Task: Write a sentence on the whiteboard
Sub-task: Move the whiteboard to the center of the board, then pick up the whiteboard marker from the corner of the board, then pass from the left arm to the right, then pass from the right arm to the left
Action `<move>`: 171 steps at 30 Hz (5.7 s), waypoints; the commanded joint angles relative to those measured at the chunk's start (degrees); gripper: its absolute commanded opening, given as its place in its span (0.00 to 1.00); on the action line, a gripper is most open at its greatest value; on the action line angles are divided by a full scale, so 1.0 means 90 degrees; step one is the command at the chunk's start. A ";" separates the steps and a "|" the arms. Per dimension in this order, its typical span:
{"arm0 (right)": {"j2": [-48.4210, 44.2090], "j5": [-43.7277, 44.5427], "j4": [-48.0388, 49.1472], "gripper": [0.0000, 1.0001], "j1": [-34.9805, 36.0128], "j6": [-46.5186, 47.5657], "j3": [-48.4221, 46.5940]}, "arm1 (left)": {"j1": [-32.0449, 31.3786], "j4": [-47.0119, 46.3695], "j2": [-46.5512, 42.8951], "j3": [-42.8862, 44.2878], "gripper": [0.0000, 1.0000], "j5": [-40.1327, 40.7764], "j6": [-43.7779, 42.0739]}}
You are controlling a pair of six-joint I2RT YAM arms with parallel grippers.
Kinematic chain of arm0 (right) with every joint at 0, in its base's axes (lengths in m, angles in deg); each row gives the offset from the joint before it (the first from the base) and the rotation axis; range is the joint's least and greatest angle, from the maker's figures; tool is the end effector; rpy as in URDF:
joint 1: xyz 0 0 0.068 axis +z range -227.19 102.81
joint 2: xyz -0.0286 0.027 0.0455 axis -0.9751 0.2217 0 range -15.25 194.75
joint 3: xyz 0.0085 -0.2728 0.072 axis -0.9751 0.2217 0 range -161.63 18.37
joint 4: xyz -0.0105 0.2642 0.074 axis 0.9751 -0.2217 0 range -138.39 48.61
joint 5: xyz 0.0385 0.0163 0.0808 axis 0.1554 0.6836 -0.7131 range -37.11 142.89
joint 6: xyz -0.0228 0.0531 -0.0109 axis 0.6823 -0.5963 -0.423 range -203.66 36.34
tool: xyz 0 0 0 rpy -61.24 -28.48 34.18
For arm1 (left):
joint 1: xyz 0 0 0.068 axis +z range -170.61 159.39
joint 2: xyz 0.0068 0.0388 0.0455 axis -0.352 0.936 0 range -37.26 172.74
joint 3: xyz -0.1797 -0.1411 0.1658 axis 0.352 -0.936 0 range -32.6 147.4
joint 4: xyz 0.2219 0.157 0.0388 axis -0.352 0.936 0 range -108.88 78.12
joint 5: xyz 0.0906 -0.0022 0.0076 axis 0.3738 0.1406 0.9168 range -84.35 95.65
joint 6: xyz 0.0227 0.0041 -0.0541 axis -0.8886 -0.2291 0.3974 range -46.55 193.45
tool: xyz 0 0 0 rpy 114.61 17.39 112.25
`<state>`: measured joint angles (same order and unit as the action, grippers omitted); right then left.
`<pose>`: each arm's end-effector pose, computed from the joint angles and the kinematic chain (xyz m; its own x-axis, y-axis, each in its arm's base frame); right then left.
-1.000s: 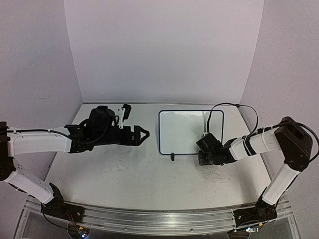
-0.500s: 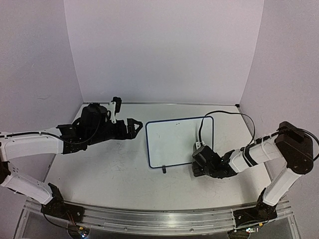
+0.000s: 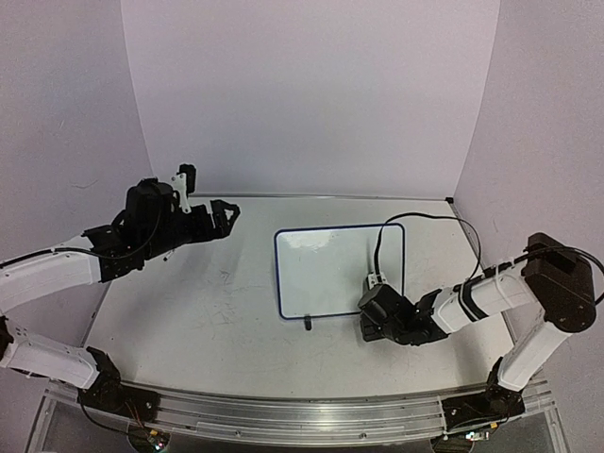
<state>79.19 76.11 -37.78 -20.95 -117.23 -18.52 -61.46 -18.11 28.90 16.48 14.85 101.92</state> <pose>0.1792 0.2379 0.1086 -0.7255 -0.1708 -0.6667 -0.2807 0.9579 0.0601 0.2201 -0.1813 0.3097 -0.4567 -0.2273 -0.8601 0.3558 0.8395 -0.4107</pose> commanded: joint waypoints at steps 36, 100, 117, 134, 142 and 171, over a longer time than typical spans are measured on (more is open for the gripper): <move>-0.3725 -0.0022 -0.1171 0.83 0.0013 -0.0078 0.0295 | 0.3653 0.3856 0.5827 0.5017 0.80 -0.0434 -0.2544; -0.2963 -0.2679 0.1186 0.98 0.0026 0.0583 -0.1383 | 0.0062 -0.2543 0.0159 -0.0061 0.00 -0.3339 0.0575; -0.0959 -0.4635 0.4394 0.83 0.0117 -0.1460 -0.1101 | -0.1573 -0.4697 0.1103 -0.0775 0.00 -0.2031 0.0994; -0.0258 -0.5252 0.6148 0.29 0.0117 -0.1758 -0.1108 | -0.1672 -0.4908 0.1452 -0.0549 0.00 -0.1882 0.1119; -0.0094 -0.5169 0.6161 0.08 0.0114 -0.1727 -0.1124 | -0.1676 -0.4989 0.1560 -0.0425 0.00 -0.2078 0.1254; -0.1737 -0.4563 0.0045 0.00 0.0086 0.3616 -0.1683 | -0.0940 -0.0153 0.1688 0.1451 0.58 -0.5219 0.0302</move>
<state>65.89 35.44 -36.83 -20.63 -87.32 -30.61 -70.07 -23.94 43.89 27.25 -26.42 105.81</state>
